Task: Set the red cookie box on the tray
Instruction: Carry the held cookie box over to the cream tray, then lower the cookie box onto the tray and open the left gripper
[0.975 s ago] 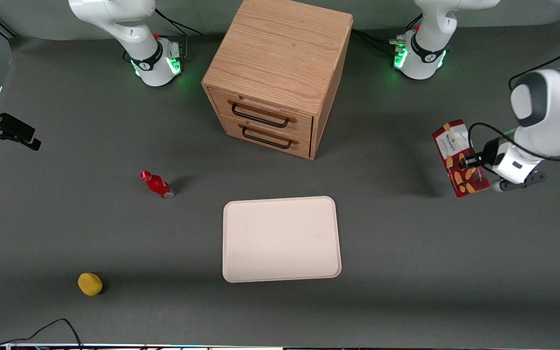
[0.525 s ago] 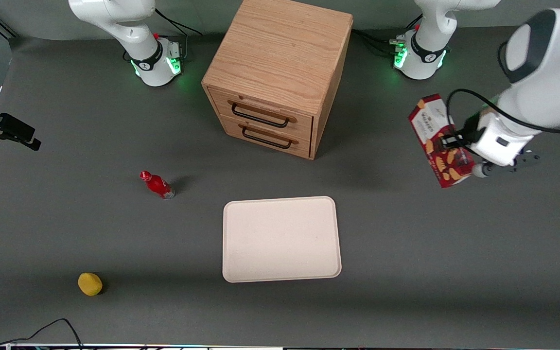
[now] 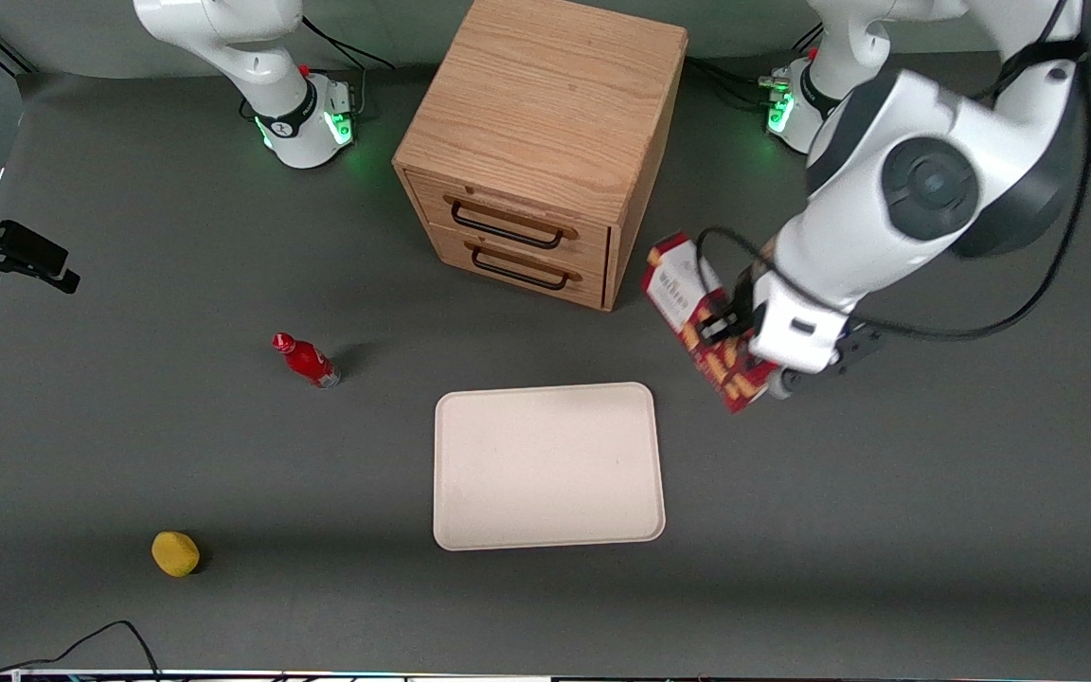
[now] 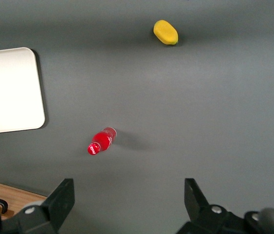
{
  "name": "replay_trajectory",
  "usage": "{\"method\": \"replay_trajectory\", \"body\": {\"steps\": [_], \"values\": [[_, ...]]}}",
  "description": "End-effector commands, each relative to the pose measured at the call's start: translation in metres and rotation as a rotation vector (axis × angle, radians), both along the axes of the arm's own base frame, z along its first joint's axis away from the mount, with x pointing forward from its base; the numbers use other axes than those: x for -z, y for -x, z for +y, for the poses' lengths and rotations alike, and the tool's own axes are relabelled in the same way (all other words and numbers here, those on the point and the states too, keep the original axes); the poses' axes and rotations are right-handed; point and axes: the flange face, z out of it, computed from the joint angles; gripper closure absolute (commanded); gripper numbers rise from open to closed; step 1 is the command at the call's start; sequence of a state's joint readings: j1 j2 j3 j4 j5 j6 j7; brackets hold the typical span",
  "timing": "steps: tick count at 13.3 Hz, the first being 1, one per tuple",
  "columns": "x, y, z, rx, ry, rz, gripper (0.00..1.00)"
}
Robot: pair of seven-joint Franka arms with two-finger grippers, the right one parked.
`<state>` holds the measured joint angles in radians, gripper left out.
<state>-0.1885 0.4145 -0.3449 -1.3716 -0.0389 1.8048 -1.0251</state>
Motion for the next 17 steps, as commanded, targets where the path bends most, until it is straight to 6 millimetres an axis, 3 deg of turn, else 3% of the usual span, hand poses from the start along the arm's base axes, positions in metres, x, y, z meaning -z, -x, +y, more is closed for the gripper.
{"method": "replay_trajectory", "body": {"steps": [1,2,4,7,10,15,17], "values": [[0.042,-0.015,-0.063,-0.091,-0.031,-0.066,0.71],[0.062,-0.011,-0.085,-0.092,-0.043,-0.084,0.71],[0.097,-0.014,-0.11,-0.06,-0.066,-0.133,0.71],[0.149,-0.027,-0.117,0.017,-0.076,-0.193,0.7],[0.199,-0.036,-0.11,0.148,-0.107,-0.197,0.7],[0.247,-0.034,-0.111,0.27,-0.107,-0.173,0.7],[0.252,-0.032,-0.113,0.283,-0.107,-0.166,0.7]]}}
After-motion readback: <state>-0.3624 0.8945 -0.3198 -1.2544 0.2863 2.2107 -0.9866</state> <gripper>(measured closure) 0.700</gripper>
